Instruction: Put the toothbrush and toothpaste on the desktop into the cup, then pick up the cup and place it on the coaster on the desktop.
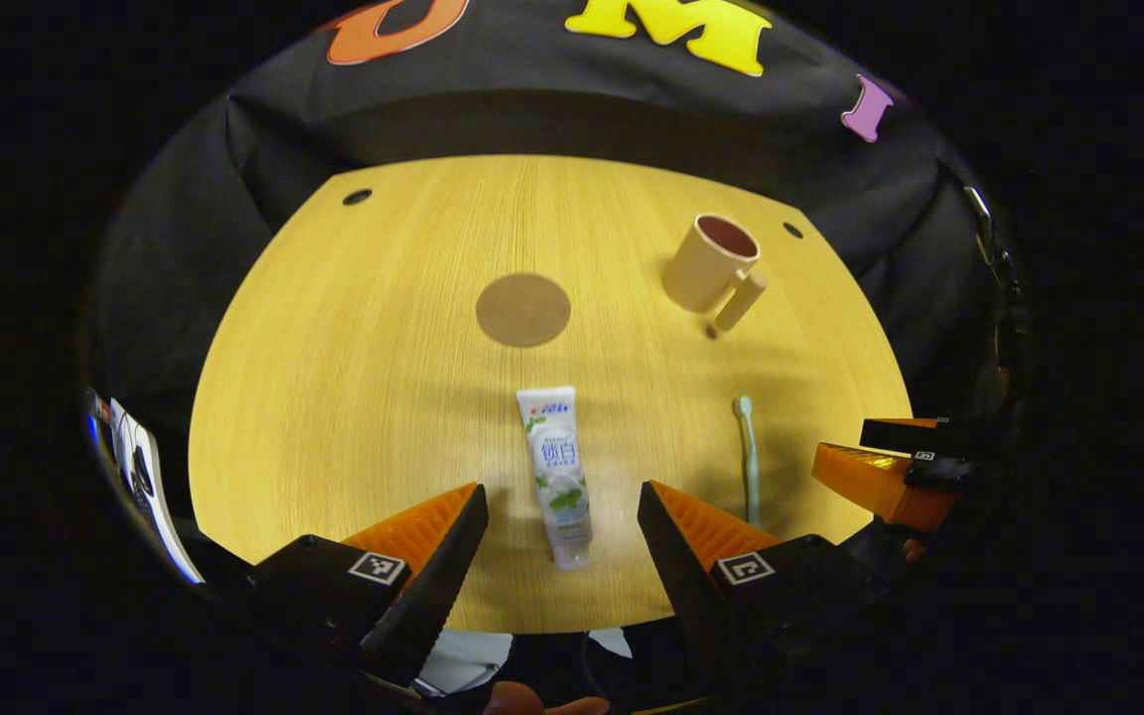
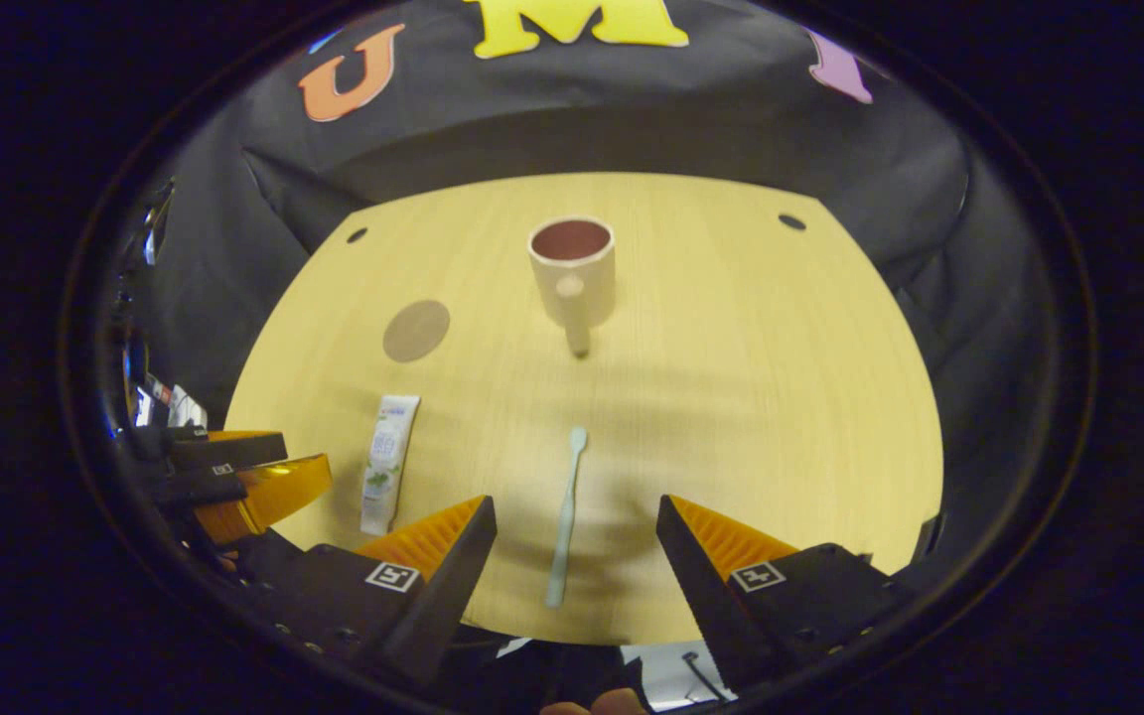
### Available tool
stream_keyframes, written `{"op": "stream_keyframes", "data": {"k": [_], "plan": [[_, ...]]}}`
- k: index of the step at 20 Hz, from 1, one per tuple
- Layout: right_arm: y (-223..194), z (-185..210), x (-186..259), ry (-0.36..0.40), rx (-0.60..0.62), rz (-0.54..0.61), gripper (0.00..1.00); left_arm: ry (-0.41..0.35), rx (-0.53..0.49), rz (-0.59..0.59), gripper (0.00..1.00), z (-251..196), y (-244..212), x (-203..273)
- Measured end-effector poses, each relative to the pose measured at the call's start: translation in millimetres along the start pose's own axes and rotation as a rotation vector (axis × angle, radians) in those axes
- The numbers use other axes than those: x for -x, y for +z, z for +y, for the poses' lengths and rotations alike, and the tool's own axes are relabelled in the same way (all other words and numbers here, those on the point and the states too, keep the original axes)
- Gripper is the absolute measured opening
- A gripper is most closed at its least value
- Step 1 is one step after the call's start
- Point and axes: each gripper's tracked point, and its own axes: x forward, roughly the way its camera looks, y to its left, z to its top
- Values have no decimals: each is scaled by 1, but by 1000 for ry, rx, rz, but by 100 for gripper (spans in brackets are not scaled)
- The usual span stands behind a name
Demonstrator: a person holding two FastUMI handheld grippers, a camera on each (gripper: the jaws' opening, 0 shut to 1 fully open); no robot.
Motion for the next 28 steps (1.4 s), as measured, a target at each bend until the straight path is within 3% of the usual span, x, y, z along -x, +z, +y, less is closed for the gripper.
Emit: {"op": "stream_keyframes", "data": {"k": [3,7,8,10,15,18,19,23,28], "plan": [[-21,-1,-16,-9,-31,137,94,6,10,107,98,3,-9,-10],[-28,-1,-39,-47,-14,211,96,49,7,163,98,13,9,-9],[-31,2,-42,-53,-31,239,94,48,15,182,98,12,14,-8],[-40,1,-48,-73,-51,290,99,40,35,219,98,6,24,-5],[-46,2,-57,-107,-46,338,95,15,69,283,98,-16,56,12],[-45,2,-64,-122,-61,351,82,15,87,304,98,-24,87,21],[-47,2,-67,-130,-73,359,71,20,95,309,98,-25,99,24],[-54,1,-74,-153,-67,392,41,30,135,346,98,-33,150,39],[-56,5,-74,-150,-89,424,29,34,170,400,98,-50,225,59]]}}
